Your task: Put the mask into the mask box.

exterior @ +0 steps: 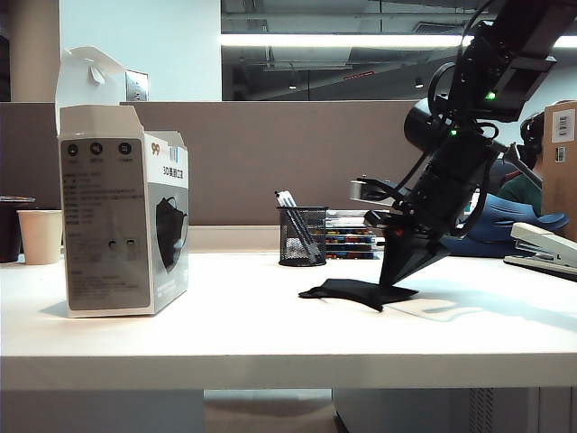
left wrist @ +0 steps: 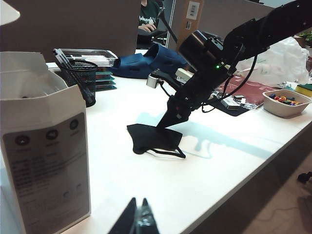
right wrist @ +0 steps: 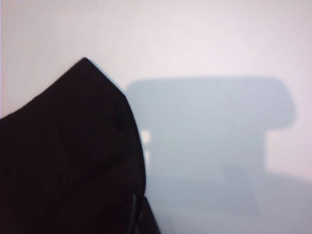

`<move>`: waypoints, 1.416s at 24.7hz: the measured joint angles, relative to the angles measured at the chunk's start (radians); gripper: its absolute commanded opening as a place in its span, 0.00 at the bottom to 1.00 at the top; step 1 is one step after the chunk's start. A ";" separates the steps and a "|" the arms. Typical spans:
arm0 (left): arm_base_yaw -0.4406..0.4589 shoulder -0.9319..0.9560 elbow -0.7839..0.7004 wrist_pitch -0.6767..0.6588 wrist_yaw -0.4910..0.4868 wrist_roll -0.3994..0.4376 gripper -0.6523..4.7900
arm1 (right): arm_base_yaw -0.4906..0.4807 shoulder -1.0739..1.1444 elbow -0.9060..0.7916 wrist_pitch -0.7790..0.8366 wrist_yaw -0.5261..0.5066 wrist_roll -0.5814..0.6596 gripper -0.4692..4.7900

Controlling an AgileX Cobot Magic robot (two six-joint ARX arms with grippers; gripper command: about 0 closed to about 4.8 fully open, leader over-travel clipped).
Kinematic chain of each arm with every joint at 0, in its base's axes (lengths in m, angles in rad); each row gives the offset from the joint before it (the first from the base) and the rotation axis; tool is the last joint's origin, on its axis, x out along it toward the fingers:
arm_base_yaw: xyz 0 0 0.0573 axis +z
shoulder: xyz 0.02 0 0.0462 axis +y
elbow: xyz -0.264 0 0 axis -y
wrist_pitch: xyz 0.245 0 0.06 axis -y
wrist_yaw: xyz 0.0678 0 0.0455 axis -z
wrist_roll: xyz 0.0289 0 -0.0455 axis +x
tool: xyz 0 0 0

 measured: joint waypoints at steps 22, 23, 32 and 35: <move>0.000 0.000 0.000 0.000 -0.007 0.000 0.11 | 0.002 -0.022 0.158 -0.092 -0.126 0.050 0.72; 0.000 0.000 0.000 0.000 -0.007 0.000 0.11 | 0.002 -0.022 0.158 -0.100 -0.126 0.053 0.75; 0.000 0.000 0.000 0.000 -0.007 0.000 0.11 | 0.021 -0.022 0.157 -0.164 -0.119 0.056 1.00; 0.000 0.000 0.000 0.000 -0.007 0.000 0.11 | 0.039 -0.021 0.157 -0.164 -0.100 0.056 1.00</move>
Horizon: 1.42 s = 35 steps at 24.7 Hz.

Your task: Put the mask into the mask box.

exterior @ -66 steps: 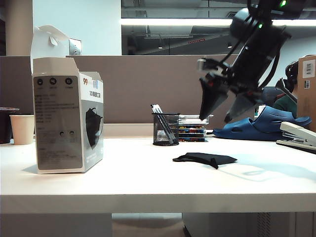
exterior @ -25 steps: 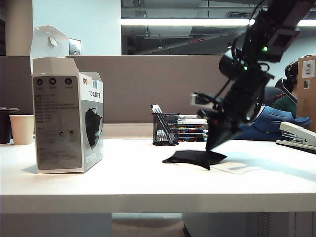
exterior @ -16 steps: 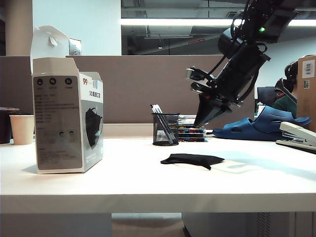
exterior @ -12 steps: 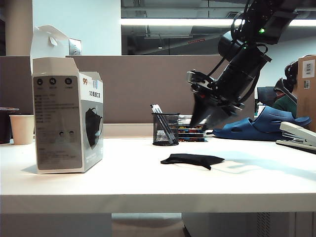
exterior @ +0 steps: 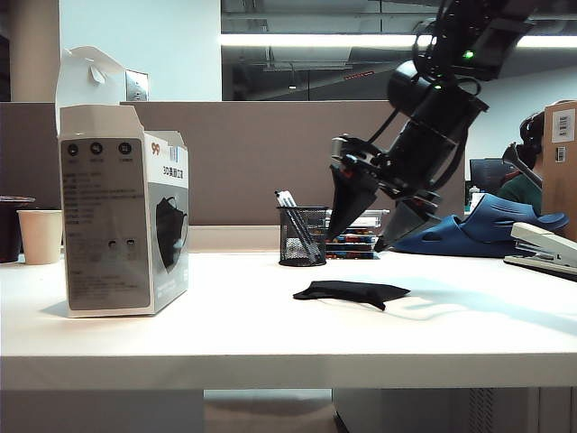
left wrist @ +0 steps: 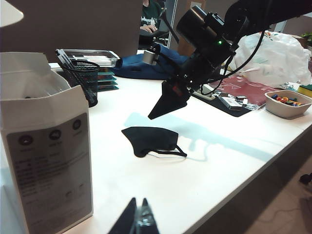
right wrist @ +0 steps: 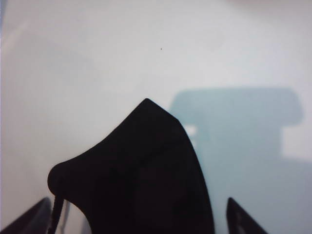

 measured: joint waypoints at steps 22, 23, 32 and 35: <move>0.000 0.000 0.000 0.000 0.000 0.000 0.11 | 0.062 0.115 0.025 -0.012 0.279 -0.014 0.83; 0.000 0.000 0.000 0.001 0.000 0.000 0.11 | 0.063 0.116 0.025 -0.010 0.292 -0.014 0.74; 0.000 0.000 0.000 0.001 0.000 0.000 0.11 | 0.062 0.116 0.025 -0.008 0.306 -0.003 0.19; 0.000 0.000 0.000 0.001 0.000 0.000 0.11 | 0.062 0.116 0.026 -0.008 0.300 -0.003 0.12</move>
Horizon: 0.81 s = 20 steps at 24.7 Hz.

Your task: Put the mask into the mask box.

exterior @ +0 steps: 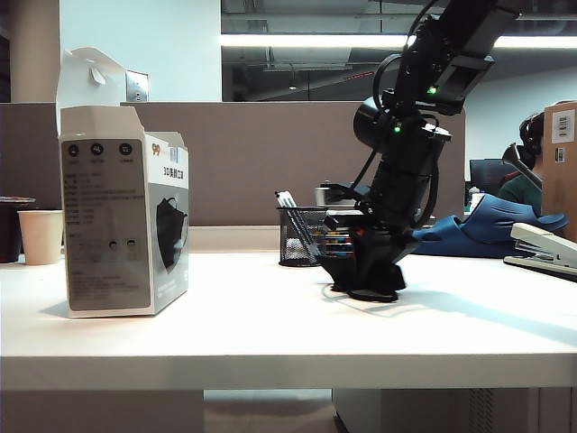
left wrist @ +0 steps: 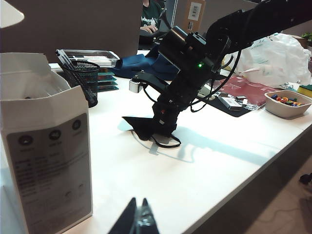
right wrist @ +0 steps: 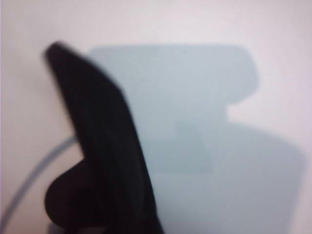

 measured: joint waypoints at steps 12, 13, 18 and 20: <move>0.000 0.000 0.000 0.132 -0.138 -0.069 0.36 | -0.005 0.024 0.127 -0.160 -0.070 0.000 0.08; 0.000 0.000 0.000 0.143 -0.138 -0.070 0.39 | -0.005 0.021 0.142 -0.161 -0.089 0.000 0.08; 0.000 0.001 0.002 0.232 -0.187 -0.070 0.43 | -0.005 -0.024 0.163 -0.142 -0.188 0.000 0.08; 0.000 0.002 0.005 0.249 -0.197 -0.071 0.46 | -0.005 -0.039 0.164 -0.132 -0.219 0.000 0.08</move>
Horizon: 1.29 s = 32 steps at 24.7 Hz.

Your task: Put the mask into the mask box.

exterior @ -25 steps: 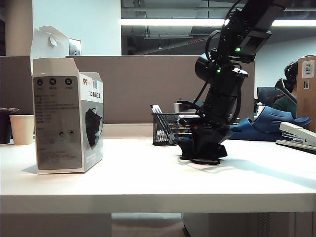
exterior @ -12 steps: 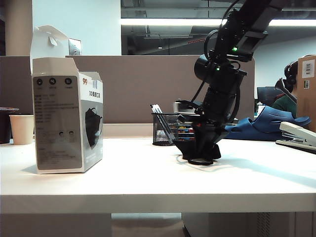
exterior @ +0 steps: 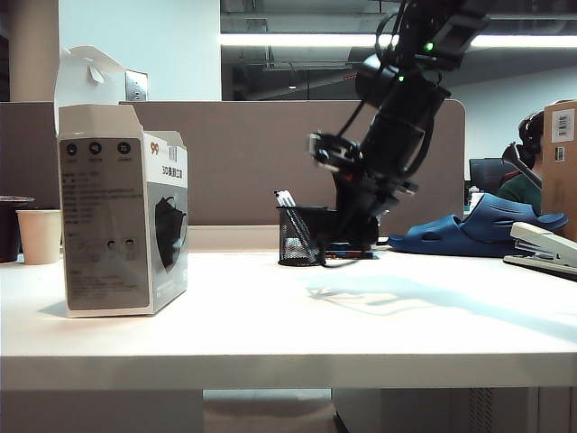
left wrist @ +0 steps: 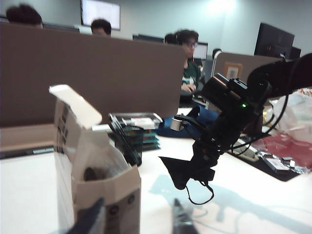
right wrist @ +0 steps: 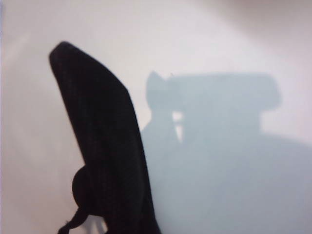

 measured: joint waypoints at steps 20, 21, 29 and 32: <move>0.000 0.521 0.156 0.254 -0.088 0.166 0.76 | 0.010 -0.177 0.000 0.125 -0.367 0.059 0.08; 0.000 0.560 0.164 0.273 -0.090 0.166 0.76 | 0.012 -0.179 0.000 0.143 -0.387 0.076 0.08; -0.001 0.823 0.233 0.387 -0.089 0.166 0.75 | 0.035 -0.188 0.001 0.229 -0.431 0.154 0.08; -0.001 0.904 0.264 0.424 -0.091 0.166 0.74 | 0.045 -0.188 0.001 0.237 -0.441 0.169 0.08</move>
